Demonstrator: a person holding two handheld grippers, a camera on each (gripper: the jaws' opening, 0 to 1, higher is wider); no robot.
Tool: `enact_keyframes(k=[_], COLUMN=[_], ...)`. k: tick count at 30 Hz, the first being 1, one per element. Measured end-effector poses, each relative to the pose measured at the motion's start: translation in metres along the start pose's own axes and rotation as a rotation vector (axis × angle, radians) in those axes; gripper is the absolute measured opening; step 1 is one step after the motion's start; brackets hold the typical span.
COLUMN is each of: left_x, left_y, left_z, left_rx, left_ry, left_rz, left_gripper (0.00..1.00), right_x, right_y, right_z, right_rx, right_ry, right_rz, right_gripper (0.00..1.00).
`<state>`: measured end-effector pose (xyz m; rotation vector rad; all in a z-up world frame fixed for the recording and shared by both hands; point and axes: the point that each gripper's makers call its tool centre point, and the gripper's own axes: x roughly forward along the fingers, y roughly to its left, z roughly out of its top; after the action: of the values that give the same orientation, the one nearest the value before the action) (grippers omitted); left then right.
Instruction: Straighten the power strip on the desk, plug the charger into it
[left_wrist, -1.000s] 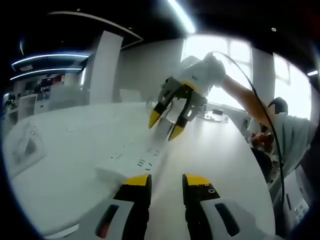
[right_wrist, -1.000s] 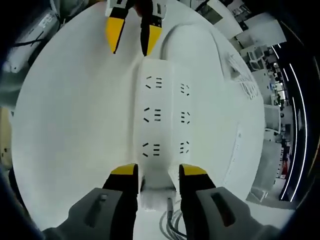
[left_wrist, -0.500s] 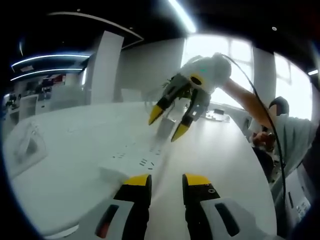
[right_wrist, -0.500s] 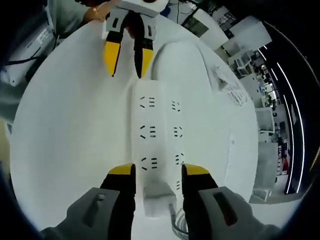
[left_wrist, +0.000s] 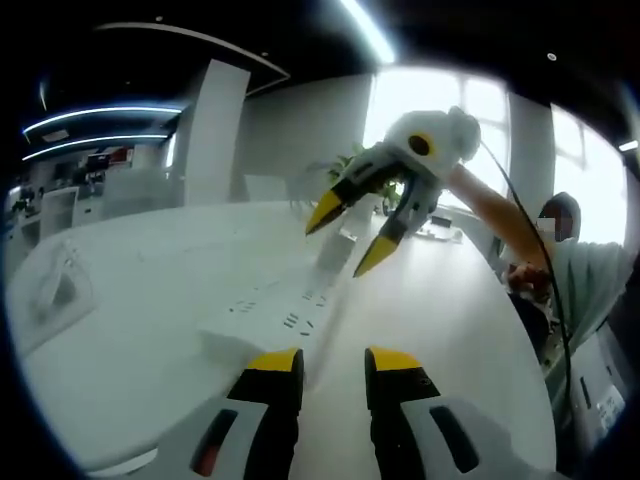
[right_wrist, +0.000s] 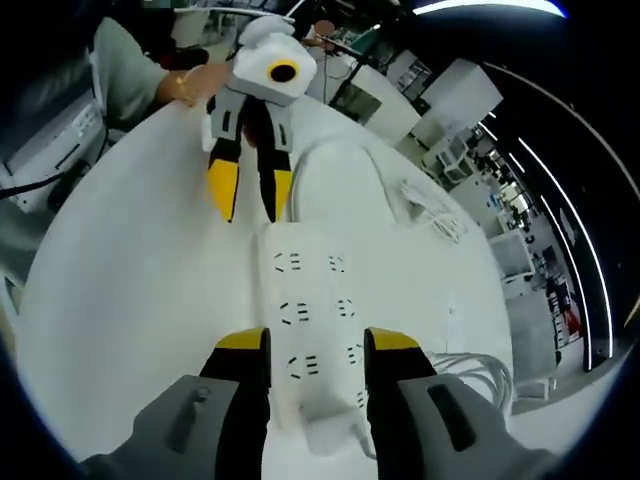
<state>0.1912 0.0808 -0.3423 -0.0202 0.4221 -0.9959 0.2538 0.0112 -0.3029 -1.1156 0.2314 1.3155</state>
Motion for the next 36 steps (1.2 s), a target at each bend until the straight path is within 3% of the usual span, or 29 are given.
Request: enact_keyframes(k=[10,13,21,30,36], left_x=[-0.002,-0.002,-0.005,-0.006,-0.007], left_y=[0.001,0.0,0.003,0.009,0.011], left_z=[0.003,0.004,0.008,0.01,0.012], left_rx=[-0.008,-0.018,-0.034,-0.041,0.006], left_ry=[-0.009,-0.015,-0.033,-0.047,-0.046], left_rz=[-0.004,-0.01,-0.004,0.021,0.047], left_gripper=[0.25,0.25,0.25,0.25,0.25], right_x=[-0.017,-0.026,-0.046,-0.073,-0.077], right_y=[-0.022,-0.028,-0.029,-0.024,-0.019], right_z=[0.016,0.023,0.024,0.008,-0.019], right_rx=[0.163,0.169,0.251,0.327,0.423], right_ry=[-0.184,-0.251,-0.353,-0.425,-0.433], right_rz=[-0.144,-0.195,-0.271,-0.405,-0.466], right_gripper=[0.38,0.35,0.37,0.38,0.38])
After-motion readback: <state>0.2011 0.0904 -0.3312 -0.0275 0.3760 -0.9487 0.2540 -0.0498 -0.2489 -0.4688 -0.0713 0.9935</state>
